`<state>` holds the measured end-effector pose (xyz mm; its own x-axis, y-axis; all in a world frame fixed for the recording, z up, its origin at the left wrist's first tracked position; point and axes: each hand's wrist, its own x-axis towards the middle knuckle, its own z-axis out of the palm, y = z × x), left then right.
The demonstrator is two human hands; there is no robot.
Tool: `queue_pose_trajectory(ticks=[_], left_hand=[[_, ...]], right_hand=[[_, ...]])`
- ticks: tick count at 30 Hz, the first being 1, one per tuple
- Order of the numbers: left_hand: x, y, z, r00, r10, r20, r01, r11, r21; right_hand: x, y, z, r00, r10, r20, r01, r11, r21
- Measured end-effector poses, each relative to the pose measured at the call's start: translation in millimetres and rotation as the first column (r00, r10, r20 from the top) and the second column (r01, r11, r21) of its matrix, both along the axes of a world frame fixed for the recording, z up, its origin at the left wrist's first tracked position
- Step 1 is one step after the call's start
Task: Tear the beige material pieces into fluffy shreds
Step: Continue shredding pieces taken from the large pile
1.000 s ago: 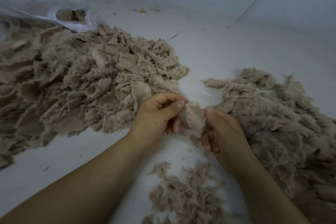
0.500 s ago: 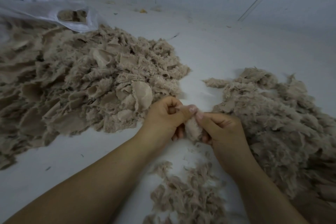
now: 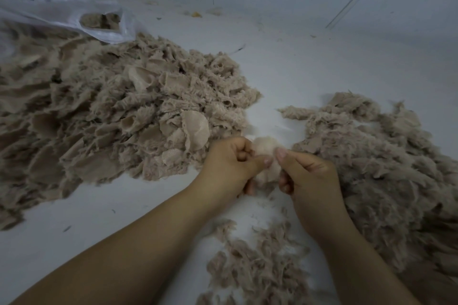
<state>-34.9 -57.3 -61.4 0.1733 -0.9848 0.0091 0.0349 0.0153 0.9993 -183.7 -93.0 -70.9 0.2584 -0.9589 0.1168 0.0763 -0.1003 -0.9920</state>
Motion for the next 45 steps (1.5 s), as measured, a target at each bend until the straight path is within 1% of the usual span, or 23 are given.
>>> queue_pose_trajectory(ticks=[5,11,13,15,16,18,20,21,22,23,25,26,29,31,32,34,36,37,38,39,42,43,45], left_hand=[[9.3,-3.8,-5.7,0.990,0.032,-0.141,-0.030,0.999,0.014],[4.3,-2.7,-8.8,0.998,0.034,-0.060,-0.037,0.998,-0.050],[2.1,-2.4,-8.6,0.995,0.095,0.039,-0.091,0.992,-0.090],[-1.9,-3.0,-7.3,0.959,0.107,0.262,-0.079,0.990,-0.116],[-2.7,-2.5,-5.2,0.931,0.047,0.363,-0.012,0.995,-0.097],[2.2,3.6,2.1,0.852,-0.280,0.442,0.278,0.958,0.070],[8.9,13.7,12.4,0.675,-0.655,0.340,0.582,0.756,0.301],[9.9,17.1,16.1,0.627,-0.711,0.319,0.621,0.703,0.345],[9.1,17.1,18.5,0.659,-0.671,0.340,0.580,0.741,0.338],[7.3,14.2,18.6,0.753,-0.547,0.366,0.464,0.835,0.295],[4.4,3.0,16.1,0.942,-0.192,0.275,0.141,0.970,0.197],[4.6,-1.2,17.0,0.977,-0.106,0.184,0.071,0.980,0.189],[-1.5,-3.3,17.3,0.992,-0.114,0.056,0.107,0.988,0.113],[1.8,-9.0,19.4,0.984,0.133,0.117,-0.136,0.991,0.016],[6.9,-13.3,23.7,0.935,0.309,0.174,-0.302,0.951,-0.069],[22.1,-20.3,34.7,0.737,0.562,0.375,-0.490,0.827,-0.277],[31.1,-24.3,38.1,0.399,0.567,0.721,-0.433,0.809,-0.397],[28.7,-25.8,36.8,0.219,0.496,0.840,-0.362,0.841,-0.402],[20.3,-27.9,35.2,0.105,0.415,0.904,-0.282,0.884,-0.373],[8.8,-30.7,31.8,0.073,0.330,0.941,-0.174,0.933,-0.314],[-25.0,-45.0,19.9,0.257,0.067,0.964,0.186,0.975,-0.118],[-33.4,-49.6,17.7,0.310,-0.001,0.951,0.255,0.964,-0.082],[-44.3,-56.1,11.7,0.336,-0.051,0.941,0.294,0.954,-0.053]], right_hand=[[0.5,-1.7,-0.1,0.996,-0.059,0.060,0.054,0.994,0.090],[0.8,0.6,3.8,0.997,-0.081,0.015,0.080,0.996,0.049],[-2.1,-1.2,5.0,0.987,-0.157,0.025,0.156,0.987,0.042],[-4.7,-2.4,7.1,0.979,-0.202,0.039,0.200,0.978,0.051],[-5.1,-2.4,7.8,0.978,-0.208,0.032,0.206,0.977,0.049],[-4.6,-2.0,8.4,0.979,-0.205,0.016,0.205,0.978,0.036],[-4.0,-3.2,7.5,0.978,-0.207,0.027,0.206,0.978,0.039],[-4.2,-3.8,7.4,0.978,-0.205,0.035,0.204,0.978,0.045],[-4.3,-4.3,7.5,0.979,-0.197,0.041,0.195,0.979,0.051],[-4.5,-3.8,7.9,0.982,-0.185,0.048,0.182,0.982,0.052],[-3.9,-2.2,8.8,0.990,-0.134,0.053,0.132,0.990,0.042],[-3.2,-1.1,9.5,0.994,-0.094,0.054,0.091,0.995,0.042],[-2.6,0.6,9.1,0.999,-0.025,0.031,0.024,0.999,0.040],[-2.3,-0.7,8.4,0.994,-0.106,-0.002,0.106,0.993,0.041],[-2.0,-1.9,8.2,0.987,-0.160,-0.005,0.160,0.985,0.058],[-1.6,-3.9,8.5,0.968,-0.248,0.030,0.243,0.963,0.115],[-1.5,-4.7,9.3,0.951,-0.297,0.085,0.281,0.947,0.157],[-1.4,-4.4,10.0,0.943,-0.314,0.108,0.294,0.941,0.169],[-1.1,-4.0,10.8,0.936,-0.328,0.125,0.303,0.936,0.179],[-1.0,-3.6,11.5,0.931,-0.338,0.137,0.311,0.932,0.188],[-1.1,-4.9,13.4,0.918,-0.358,0.173,0.316,0.921,0.229],[-1.6,-5.7,13.2,0.915,-0.363,0.177,0.319,0.918,0.238],[-2.6,-6.8,12.2,0.913,-0.371,0.171,0.325,0.914,0.243]])
